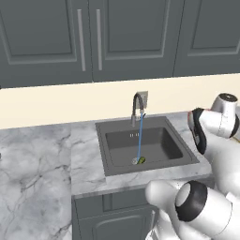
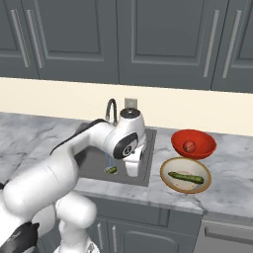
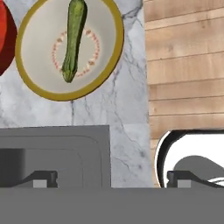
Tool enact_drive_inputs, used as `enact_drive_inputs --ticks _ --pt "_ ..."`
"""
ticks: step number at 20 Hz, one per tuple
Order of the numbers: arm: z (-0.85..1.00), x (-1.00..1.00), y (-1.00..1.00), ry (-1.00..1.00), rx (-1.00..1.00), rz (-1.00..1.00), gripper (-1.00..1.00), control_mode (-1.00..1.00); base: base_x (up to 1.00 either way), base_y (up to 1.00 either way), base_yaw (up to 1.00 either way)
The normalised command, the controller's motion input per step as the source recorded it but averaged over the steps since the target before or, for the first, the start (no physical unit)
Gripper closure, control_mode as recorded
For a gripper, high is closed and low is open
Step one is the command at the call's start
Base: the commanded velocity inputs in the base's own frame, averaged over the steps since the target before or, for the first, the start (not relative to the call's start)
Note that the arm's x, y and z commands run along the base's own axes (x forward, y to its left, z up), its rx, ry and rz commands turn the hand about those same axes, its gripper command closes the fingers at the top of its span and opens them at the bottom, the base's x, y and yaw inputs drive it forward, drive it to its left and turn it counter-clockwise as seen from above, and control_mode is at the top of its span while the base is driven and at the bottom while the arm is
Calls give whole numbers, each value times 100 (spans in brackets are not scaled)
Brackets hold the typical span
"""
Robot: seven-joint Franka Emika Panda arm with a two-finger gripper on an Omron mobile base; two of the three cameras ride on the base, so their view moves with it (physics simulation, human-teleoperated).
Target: Pick the squashs from the sink and place them in one bowl. Place the onion in the other bowl. Then turn off the sink faucet.
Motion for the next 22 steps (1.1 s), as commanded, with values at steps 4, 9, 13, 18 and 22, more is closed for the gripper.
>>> enact_drive_inputs --ticks 4,9,13,18,22 --pt "2 0 80 0 -4 26 -100 -100 0 0 0" --pt "0 4 62 0 -2 36 -100 -100 0 0 0" --pt "0 7 46 -3 -2 41 -100 -100 0 0 0" --pt "0 8 44 -7 -7 37 -100 -100 0 0 0" --pt "0 18 47 -2 -8 32 -100 -100 0 0 0"
